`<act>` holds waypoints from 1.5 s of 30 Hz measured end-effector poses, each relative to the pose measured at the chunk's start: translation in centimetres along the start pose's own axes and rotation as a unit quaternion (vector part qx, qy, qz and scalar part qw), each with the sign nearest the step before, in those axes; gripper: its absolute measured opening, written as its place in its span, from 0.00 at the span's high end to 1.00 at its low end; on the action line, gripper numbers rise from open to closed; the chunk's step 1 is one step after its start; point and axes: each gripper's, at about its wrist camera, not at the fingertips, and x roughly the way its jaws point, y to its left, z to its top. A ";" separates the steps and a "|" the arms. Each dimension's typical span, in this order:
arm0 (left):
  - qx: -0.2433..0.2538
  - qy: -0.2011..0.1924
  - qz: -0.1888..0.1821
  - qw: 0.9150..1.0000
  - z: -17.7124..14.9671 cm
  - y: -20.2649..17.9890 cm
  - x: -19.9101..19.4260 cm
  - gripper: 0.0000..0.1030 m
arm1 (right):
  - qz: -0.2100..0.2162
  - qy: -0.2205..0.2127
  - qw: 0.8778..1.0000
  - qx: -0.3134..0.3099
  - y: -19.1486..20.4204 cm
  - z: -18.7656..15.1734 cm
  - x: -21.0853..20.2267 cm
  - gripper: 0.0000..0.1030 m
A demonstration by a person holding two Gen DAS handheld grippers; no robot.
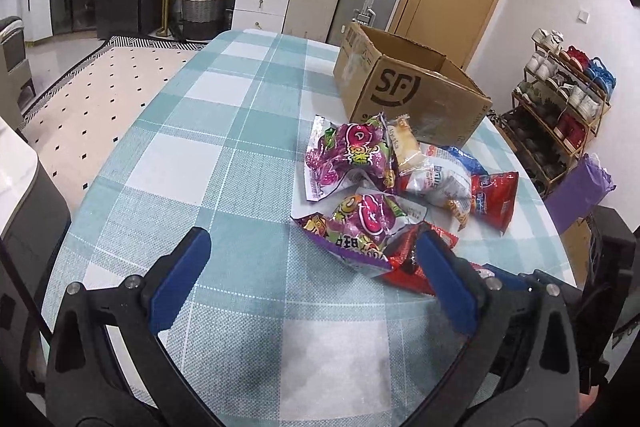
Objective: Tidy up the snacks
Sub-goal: 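Grasp the white-and-red packet with the right gripper while the left gripper grasps a purple candy bag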
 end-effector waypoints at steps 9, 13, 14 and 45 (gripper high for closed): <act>-0.011 0.016 0.003 1.000 -0.5 1.2 0.4 0.00 | 0.008 -0.017 1.000 -0.004 -0.9 -1.0 -0.8 0.55; -0.010 0.028 0.002 1.000 -0.7 1.4 0.7 0.00 | 0.006 -0.021 1.000 0.014 -1.7 -1.3 -1.2 0.55; -0.010 0.031 0.002 0.999 -0.7 1.4 0.7 0.00 | 0.011 -0.020 1.000 0.017 -1.9 -1.3 -1.3 0.55; 0.006 0.086 -0.073 0.994 2.0 -2.8 9.2 0.22 | 0.044 -0.080 0.994 0.064 -4.7 -3.4 -5.0 0.54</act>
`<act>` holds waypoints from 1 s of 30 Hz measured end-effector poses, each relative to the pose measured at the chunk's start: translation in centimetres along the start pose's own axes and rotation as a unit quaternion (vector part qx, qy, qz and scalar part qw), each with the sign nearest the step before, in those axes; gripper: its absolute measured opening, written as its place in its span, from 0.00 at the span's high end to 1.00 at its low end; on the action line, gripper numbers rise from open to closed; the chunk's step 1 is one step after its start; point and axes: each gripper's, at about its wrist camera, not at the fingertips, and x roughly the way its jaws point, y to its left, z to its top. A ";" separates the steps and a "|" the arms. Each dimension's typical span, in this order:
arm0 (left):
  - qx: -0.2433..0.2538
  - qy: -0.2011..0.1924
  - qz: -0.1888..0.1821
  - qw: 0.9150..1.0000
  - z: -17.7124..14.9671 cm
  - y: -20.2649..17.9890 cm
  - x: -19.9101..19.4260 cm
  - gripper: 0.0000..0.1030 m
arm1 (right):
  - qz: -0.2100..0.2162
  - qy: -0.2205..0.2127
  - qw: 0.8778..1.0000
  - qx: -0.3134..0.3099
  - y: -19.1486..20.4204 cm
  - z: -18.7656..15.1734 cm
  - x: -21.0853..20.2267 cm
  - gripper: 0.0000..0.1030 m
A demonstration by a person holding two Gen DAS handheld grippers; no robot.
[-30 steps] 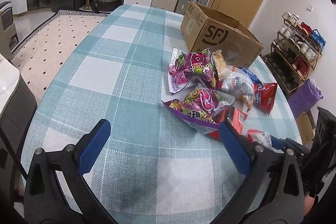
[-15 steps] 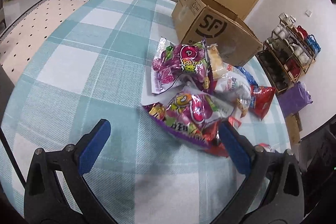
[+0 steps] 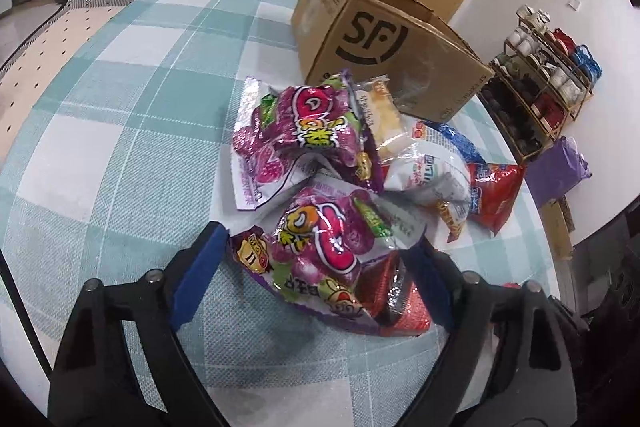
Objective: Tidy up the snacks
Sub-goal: 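Grasp the white-and-red packet with the right gripper while the left gripper grasps a purple candy bag, then lift both packets over the box and open both grippers to drop them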
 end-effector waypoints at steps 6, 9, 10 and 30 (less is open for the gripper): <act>0.026 -0.001 -0.007 1.000 -0.5 -0.4 0.4 0.52 | 0.007 0.005 1.000 0.007 -0.1 -0.3 0.4 0.54; 0.029 -0.009 -0.014 0.999 -0.6 -0.5 -0.2 0.63 | 0.007 0.003 1.000 0.003 0.0 -0.2 0.3 0.54; 0.032 -0.008 -0.015 0.999 -0.7 -0.6 -0.3 0.66 | 0.007 0.002 1.000 0.003 0.0 -0.2 0.2 0.54; 0.057 -0.037 0.002 0.998 -1.7 -1.4 -4.6 0.71 | 0.008 -0.014 1.000 0.002 0.1 -0.1 -1.0 0.54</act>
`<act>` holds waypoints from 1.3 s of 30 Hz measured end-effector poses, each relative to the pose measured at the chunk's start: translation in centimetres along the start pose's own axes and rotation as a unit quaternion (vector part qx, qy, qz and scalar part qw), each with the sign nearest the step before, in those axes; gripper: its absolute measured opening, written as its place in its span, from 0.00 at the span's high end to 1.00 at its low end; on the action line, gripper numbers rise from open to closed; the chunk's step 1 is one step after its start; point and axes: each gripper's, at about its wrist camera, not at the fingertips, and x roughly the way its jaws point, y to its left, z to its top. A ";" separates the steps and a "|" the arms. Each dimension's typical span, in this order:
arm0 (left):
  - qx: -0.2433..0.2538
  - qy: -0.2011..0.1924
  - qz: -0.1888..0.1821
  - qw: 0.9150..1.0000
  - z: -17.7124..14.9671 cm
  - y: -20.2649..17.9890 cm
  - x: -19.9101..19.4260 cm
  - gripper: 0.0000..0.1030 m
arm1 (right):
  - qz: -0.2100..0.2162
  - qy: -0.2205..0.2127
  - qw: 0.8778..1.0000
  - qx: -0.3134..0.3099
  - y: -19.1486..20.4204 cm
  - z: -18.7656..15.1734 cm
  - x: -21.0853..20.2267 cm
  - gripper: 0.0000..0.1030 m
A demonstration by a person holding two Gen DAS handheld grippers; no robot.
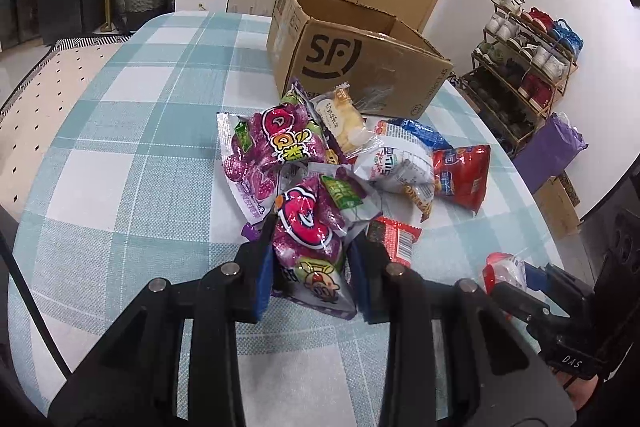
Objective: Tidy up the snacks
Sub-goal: 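Lift both packets over the box and open both grippers to drop them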
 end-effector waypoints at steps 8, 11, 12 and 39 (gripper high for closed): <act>-0.003 -0.009 -0.010 1.000 0.1 -0.1 -2.6 0.71 | 0.003 -0.024 1.000 0.010 -0.4 1.1 -1.7 0.54; 0.000 -0.013 -0.013 1.000 0.4 -0.4 -3.4 0.71 | 0.003 -0.033 0.999 0.003 -0.1 1.8 -2.5 0.54; -0.001 -0.015 -0.016 1.000 0.5 -0.5 -3.8 0.71 | 0.003 -0.036 0.999 0.001 -0.1 2.0 -2.7 0.54; 0.093 -0.091 -0.024 0.991 12.9 -9.9 -11.4 0.71 | 0.070 -0.149 0.986 -0.041 1.0 19.3 -10.0 0.54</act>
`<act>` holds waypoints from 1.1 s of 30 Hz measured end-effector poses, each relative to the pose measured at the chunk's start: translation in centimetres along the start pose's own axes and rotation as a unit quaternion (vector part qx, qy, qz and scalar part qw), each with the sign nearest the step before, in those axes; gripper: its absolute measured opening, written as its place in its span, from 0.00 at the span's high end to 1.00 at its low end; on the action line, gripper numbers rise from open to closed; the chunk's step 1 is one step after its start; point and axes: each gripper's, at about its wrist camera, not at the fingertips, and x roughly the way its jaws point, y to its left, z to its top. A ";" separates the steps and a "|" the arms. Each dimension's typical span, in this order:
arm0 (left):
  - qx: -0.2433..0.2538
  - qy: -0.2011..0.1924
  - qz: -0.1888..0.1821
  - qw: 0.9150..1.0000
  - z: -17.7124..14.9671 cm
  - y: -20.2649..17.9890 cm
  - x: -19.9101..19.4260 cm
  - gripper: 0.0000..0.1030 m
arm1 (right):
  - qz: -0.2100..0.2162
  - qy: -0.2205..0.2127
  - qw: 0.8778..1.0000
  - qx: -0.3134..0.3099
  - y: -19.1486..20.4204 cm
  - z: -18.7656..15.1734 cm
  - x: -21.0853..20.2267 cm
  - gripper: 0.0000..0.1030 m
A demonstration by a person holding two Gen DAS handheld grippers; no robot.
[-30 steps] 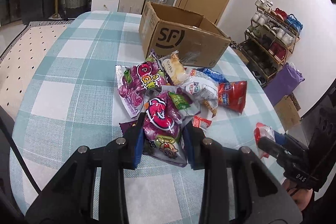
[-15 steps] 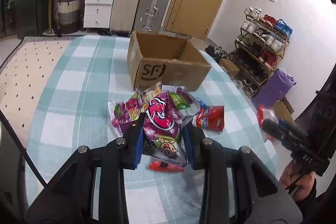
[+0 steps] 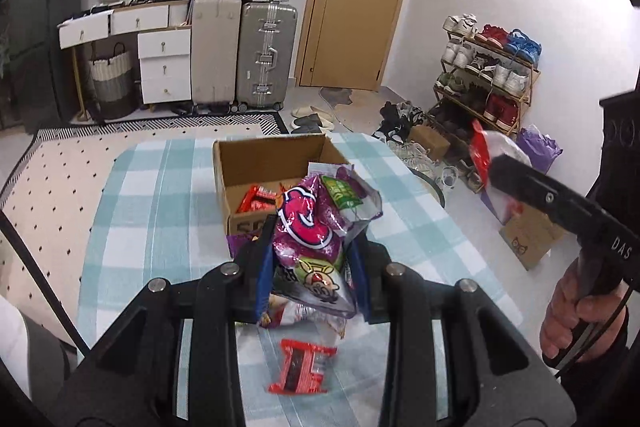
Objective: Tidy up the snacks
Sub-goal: 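Lift both packets over the box and open both grippers to drop them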
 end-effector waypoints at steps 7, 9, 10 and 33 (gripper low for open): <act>0.009 0.002 -0.003 1.000 5.6 -0.6 1.3 0.71 | 0.003 0.006 1.000 -0.012 -0.5 5.2 3.1 0.54; 0.006 0.008 -0.004 1.000 7.3 -0.4 2.1 0.71 | 0.001 0.009 1.000 -0.015 -0.7 6.4 4.0 0.54; 0.008 0.009 -0.001 1.000 8.0 -0.3 2.7 0.71 | -0.001 0.010 1.000 -0.017 -0.9 7.1 4.5 0.54; -0.029 0.106 0.023 0.994 14.4 6.0 23.8 0.71 | -0.039 0.115 0.992 -0.025 -9.6 9.8 21.8 0.53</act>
